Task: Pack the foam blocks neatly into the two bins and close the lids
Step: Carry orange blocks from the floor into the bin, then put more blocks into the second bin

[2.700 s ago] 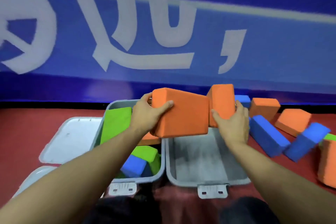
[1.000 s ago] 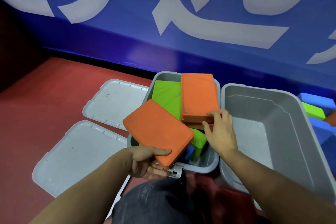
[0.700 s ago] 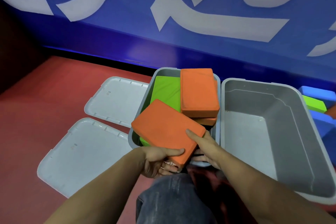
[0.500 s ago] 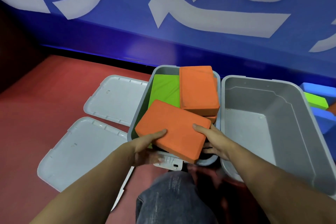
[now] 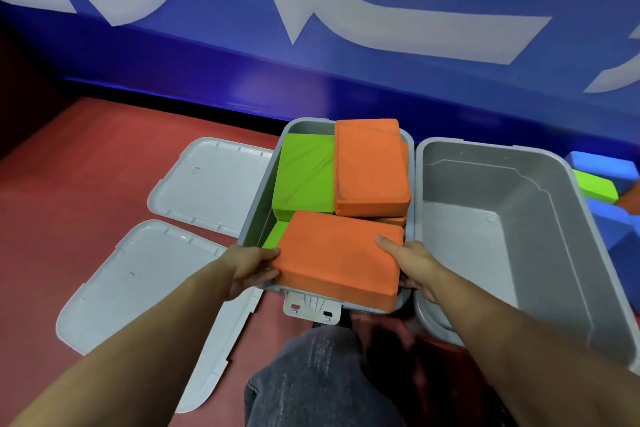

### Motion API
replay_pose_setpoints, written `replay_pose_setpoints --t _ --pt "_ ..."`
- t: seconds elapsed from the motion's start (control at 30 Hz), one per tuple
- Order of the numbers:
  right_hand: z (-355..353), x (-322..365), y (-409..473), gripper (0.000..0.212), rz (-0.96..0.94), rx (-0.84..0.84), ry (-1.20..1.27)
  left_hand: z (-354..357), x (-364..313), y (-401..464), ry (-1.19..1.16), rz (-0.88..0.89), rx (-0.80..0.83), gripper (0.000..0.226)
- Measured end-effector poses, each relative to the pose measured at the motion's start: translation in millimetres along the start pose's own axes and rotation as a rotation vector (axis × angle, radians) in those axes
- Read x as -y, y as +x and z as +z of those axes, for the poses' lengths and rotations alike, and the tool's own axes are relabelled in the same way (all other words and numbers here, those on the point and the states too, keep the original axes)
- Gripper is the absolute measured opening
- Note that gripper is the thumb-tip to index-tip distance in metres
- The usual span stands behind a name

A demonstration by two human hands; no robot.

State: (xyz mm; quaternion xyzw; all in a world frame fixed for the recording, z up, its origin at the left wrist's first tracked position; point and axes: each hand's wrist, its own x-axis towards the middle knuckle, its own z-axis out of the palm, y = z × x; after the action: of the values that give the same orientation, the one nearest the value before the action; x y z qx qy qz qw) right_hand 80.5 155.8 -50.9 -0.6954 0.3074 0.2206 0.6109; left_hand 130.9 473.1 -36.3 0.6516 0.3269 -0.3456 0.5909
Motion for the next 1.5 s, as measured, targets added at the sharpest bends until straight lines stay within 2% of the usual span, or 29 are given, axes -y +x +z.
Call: replay_pose_setpoints --t 0.1,0.23,0.37,0.47,0.6,0.7,0.87,1.0,1.2,1.5 --pt "7.5 -0.1 3.8 0.043 -0.071 -0.054 0.000 11.5 -3.1 1.0 0.126 0.080 -0.028 0.039" --pt "20.1 1.9 15.5 0.040 -0.123 -0.105 -0.081 12.3 -5.0 10.7 0.213 0.248 -0.198 0.033" --pt "26.7 5.7 18.1 0.042 -0.158 -0.160 -0.146 19.7 -5.6 12.3 0.323 0.237 -0.229 0.018" --pt "20.1 3.5 13.9 0.052 -0.145 -0.134 -0.219 22.1 -4.7 10.6 0.505 0.241 -0.247 0.037" --pt "3.5 5.9 4.0 0.071 -0.170 -0.133 -0.307 24.9 -14.9 -1.4 0.700 0.332 -0.374 0.066" --pt "-12.3 11.1 -9.7 0.071 -0.252 -0.145 -0.403 35.6 -27.1 -16.9 0.730 0.495 -0.423 0.065" --pt "-63.3 17.5 -45.9 0.068 -0.429 -0.197 -0.754 80.6 -49.7 -58.1 0.817 0.788 -0.306 0.054" --pt "-122.8 13.1 -80.9 0.070 -0.465 -0.276 -0.921 145.4 -60.5 -90.2 0.963 0.974 -0.143 0.053" --pt "-230.3 -18.5 -138.8 0.075 -0.428 -0.440 -0.912 269.4 -57.7 -134.8 1.089 1.128 0.060 0.062" --pt "-403.5 -134.8 -201.2 0.082 -0.195 -0.631 -0.745 455.0 -9.3 -172.5 1.140 1.149 0.267 0.059"
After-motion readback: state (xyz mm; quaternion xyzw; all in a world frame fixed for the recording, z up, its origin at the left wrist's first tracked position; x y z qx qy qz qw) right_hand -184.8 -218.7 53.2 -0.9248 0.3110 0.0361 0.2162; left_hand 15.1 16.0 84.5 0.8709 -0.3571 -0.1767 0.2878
